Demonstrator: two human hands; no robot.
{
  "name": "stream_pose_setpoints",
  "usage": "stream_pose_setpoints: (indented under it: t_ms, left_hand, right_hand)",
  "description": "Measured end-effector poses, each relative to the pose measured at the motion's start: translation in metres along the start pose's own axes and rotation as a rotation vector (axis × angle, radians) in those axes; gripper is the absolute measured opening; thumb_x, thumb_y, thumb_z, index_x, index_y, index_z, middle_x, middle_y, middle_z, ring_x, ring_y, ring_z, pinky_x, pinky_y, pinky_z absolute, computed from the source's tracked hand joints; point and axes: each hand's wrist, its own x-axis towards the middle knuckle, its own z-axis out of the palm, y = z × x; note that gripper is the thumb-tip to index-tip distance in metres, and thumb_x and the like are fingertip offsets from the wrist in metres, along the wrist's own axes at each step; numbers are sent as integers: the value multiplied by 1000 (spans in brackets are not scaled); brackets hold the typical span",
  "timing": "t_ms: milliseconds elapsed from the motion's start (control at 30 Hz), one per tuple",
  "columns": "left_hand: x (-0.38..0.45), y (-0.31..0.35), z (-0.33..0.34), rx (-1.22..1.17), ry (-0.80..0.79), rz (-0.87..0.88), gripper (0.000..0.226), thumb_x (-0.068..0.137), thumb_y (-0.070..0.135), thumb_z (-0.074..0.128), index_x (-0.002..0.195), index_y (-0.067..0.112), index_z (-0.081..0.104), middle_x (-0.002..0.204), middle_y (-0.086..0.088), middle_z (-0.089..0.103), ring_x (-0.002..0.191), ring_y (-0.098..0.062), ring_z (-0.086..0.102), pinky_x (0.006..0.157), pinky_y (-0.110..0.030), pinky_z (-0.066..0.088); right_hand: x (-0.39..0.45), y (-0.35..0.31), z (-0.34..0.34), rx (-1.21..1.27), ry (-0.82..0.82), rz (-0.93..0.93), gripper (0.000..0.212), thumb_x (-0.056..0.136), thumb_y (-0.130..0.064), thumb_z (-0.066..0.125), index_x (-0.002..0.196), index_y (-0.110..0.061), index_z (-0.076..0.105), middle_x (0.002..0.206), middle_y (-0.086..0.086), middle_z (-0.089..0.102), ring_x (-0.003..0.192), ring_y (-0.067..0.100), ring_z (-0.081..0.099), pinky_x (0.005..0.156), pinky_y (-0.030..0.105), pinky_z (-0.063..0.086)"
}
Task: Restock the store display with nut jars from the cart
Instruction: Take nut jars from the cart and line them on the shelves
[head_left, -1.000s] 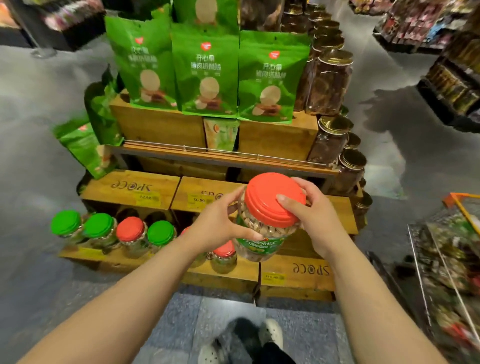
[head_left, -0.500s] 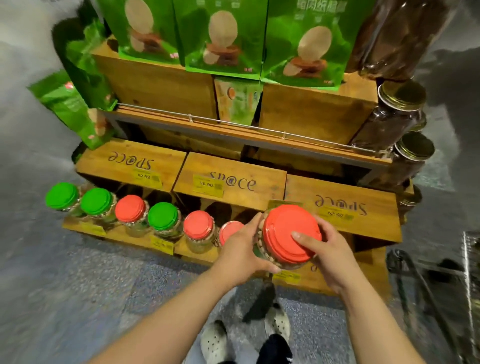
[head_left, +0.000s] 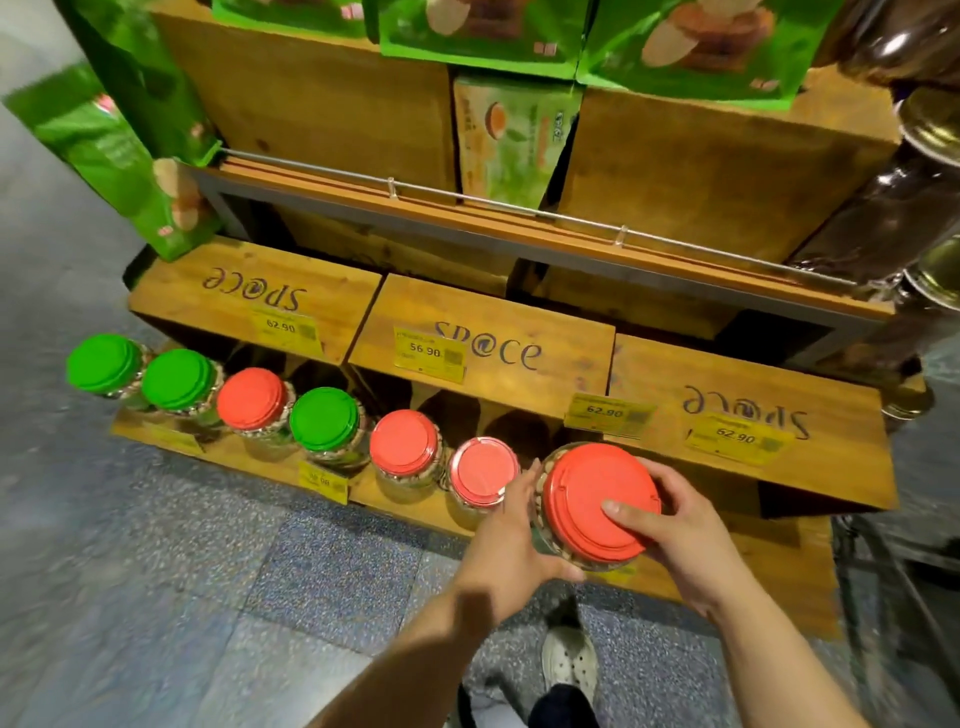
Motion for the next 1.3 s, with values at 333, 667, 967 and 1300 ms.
stream_pose_setpoints:
  t_ms: [333,667,967,1300]
  left_hand:
    - [31,-50,27,-80,40,14,108,70,9,90,137,56,21,108,44,45,95,39,41,88,3,35]
    - [58,-96,54,-141,93,131,89,76,17,90,143,12,32,129,23,54,120,14,57,96,-19,54]
    - [94,-142,67,-128,127,170,92,75,13,90,144,7,29,139,28,55,126,-5,61,94,-28,57]
    - [127,-167,81,-245,120,28,87,81,6,83,142,46,34,123,43,59,115,15,58,96,-23,54]
  right_hand:
    - [32,54,-6,12,15,28,92,36,-54,98,121,-36,68,126,0,67,112,27,68,87,53,61]
    - [70,96,-14,14,42,29,79,47,-46,100,120,-37,68,126,1,66,110,28,68,82,50,62]
    - [106,127,-13,8,29,47,73,47,-48,98,114,-44,69,122,-3,67,112,27,66,86,54,61]
    - [141,153,-14,-17,46,71,72,40,-50,94,108,-47,71,115,-10,70,111,21,66,95,54,57]
